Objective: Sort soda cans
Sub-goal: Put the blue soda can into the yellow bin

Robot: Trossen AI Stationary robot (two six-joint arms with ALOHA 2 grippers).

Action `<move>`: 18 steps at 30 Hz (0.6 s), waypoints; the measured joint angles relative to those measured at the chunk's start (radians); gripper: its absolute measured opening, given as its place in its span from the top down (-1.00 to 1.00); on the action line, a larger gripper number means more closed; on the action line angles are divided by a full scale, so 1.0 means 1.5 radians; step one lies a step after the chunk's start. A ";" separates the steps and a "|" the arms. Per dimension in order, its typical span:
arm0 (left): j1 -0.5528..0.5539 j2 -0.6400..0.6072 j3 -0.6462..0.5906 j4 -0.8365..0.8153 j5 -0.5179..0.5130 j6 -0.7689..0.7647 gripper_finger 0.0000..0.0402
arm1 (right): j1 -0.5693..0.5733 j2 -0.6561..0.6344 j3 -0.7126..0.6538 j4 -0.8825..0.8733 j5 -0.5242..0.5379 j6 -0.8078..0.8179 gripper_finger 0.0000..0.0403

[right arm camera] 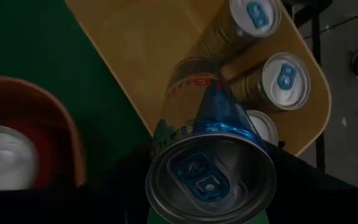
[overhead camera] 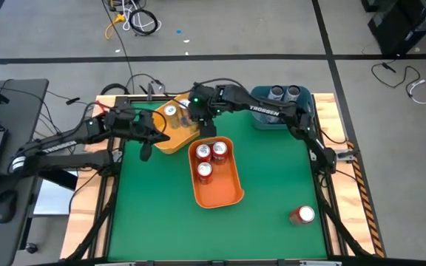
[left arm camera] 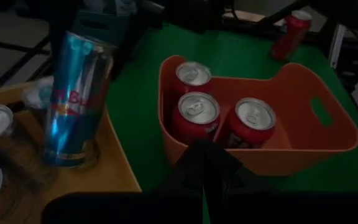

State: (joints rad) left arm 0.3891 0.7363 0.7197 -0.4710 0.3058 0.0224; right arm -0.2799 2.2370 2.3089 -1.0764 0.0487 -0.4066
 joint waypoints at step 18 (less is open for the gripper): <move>0.007 0.042 0.000 0.004 -0.003 0.001 1.00 | 0.015 0.047 -0.001 -0.013 0.007 -0.009 -0.10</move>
State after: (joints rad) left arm 0.3992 0.7994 0.7193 -0.4645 0.3016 0.0234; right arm -0.2580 2.3082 2.3077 -1.0962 0.0586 -0.4199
